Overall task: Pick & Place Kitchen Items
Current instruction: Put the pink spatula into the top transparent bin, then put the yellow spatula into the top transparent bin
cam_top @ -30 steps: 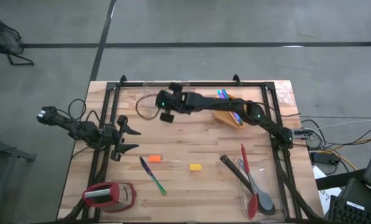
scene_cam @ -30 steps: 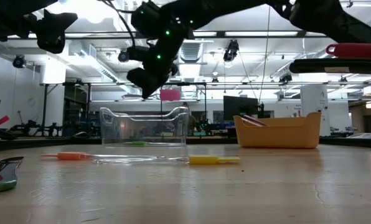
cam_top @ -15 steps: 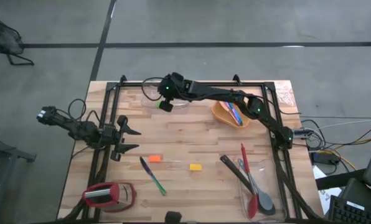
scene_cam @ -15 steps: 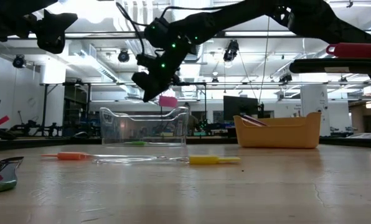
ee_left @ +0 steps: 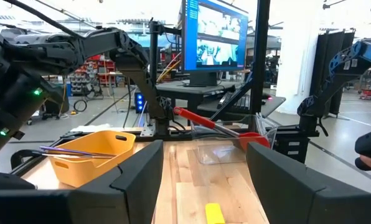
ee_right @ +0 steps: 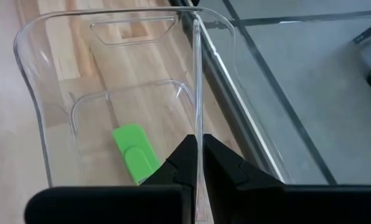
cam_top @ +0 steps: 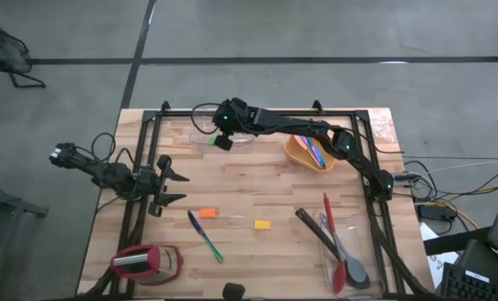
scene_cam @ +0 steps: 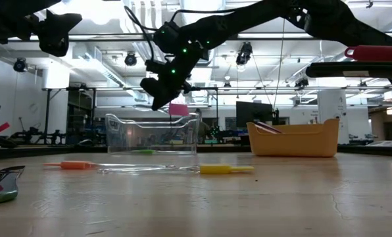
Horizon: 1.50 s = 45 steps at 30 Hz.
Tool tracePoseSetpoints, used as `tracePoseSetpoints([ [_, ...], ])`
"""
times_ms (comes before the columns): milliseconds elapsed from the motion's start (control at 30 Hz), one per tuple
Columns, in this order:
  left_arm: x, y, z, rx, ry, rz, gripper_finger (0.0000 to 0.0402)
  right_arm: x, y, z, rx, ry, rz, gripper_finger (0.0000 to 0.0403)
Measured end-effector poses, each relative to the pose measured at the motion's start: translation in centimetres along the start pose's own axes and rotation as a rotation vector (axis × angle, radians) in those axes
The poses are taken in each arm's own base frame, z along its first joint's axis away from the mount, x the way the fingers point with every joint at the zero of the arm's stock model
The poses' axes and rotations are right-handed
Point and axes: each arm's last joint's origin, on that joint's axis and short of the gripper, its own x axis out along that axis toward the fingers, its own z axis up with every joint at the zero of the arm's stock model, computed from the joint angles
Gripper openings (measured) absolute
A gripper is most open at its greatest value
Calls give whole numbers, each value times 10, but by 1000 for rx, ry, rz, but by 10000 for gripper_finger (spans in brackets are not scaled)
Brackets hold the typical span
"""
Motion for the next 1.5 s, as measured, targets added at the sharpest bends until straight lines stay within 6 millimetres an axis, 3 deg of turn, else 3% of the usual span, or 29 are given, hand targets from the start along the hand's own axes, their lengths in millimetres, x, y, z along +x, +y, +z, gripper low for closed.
tracePoseSetpoints([
  [433,0,0,0,0,1,0,236,0,1,-1,3,8,1,101],
  [600,0,0,0,1,2,0,236,-13,15,-2,-65,81,54,128],
  [800,0,0,0,1,3,0,236,-48,60,-9,-236,230,196,148],
  [1067,0,0,0,0,1,0,236,-94,142,-33,-415,405,317,169],
  [1333,0,0,0,0,0,0,236,-133,205,-51,-379,473,473,167],
  [1500,0,0,0,0,1,0,236,-147,233,-67,-403,502,479,150],
])
